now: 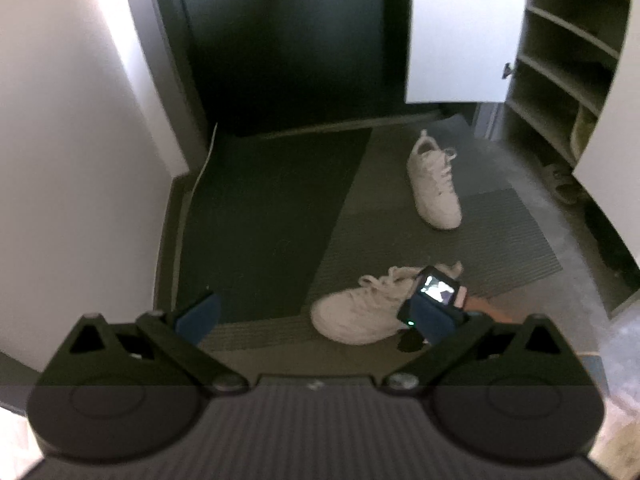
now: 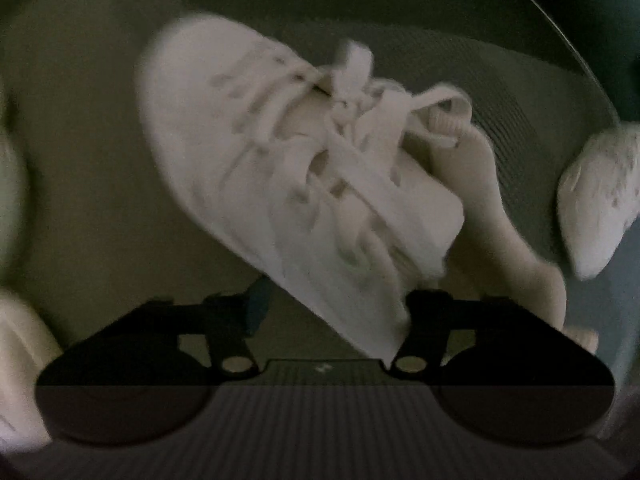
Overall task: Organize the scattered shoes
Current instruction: 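Carry the sneaker with the right tool to the shoe row, lower, open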
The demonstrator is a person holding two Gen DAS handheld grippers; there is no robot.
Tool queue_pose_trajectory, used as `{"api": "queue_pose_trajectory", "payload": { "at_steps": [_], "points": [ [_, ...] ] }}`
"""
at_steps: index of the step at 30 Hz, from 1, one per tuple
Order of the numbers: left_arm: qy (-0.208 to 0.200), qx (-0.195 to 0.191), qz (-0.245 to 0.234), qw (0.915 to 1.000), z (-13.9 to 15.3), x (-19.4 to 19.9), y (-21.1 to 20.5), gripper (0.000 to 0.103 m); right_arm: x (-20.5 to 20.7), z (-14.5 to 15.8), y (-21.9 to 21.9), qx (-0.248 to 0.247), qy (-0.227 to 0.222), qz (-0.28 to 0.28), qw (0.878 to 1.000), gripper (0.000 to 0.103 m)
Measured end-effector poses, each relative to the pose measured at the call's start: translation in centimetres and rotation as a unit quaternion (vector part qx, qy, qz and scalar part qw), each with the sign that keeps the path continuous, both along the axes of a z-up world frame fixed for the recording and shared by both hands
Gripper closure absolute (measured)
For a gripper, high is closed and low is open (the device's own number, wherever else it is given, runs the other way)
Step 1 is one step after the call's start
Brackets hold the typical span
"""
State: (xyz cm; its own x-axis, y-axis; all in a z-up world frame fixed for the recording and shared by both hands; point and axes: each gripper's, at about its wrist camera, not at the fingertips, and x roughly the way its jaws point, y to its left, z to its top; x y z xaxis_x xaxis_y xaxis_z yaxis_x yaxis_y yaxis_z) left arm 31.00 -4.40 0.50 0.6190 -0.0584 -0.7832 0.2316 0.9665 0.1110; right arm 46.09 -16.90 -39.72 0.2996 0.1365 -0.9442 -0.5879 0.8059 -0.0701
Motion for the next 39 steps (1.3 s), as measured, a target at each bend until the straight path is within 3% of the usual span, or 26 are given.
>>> {"api": "queue_pose_trajectory", "payload": {
  "at_steps": [4, 10, 14, 20, 26, 35, 39],
  "points": [
    [-0.011, -0.008, 0.008, 0.9999, 0.7, -0.8, 0.6, 0.000, 0.2, 2.2, 1.8, 0.116, -0.005, -0.087, 0.989, 0.079],
    [-0.036, -0.010, 0.028, 0.9989, 1.8, -1.6, 1.5, 0.000, 0.2, 3.8, 6.6, 0.209, -0.007, -0.197, 0.958, 0.083],
    [-0.042, -0.014, 0.033, 0.9985, 2.3, -2.0, 1.9, 0.000, 0.6, 4.1, 10.0, 0.229, 0.003, -0.269, 0.935, 0.083],
    [-0.039, -0.005, 0.026, 0.9989, 2.3, -2.1, 1.7, 0.000, 0.1, 4.9, 13.8, 0.252, 0.016, -0.321, 0.913, 0.084],
    [-0.033, -0.011, 0.013, 0.9993, 2.4, -2.1, 1.3, 0.000, -0.5, 4.2, 17.7, 0.254, 0.027, -0.297, 0.920, 0.083],
    [-0.017, -0.024, 0.000, 0.9996, 2.4, -2.0, 1.7, 0.000, -2.2, 2.6, 22.2, 0.212, 0.058, -0.248, 0.944, 0.080],
    [-0.017, -0.042, -0.007, 0.9989, 3.0, -2.3, 2.4, 0.000, -3.1, 4.0, 20.8, 0.230, 0.087, -0.283, 0.927, 0.073]
  ]
}}
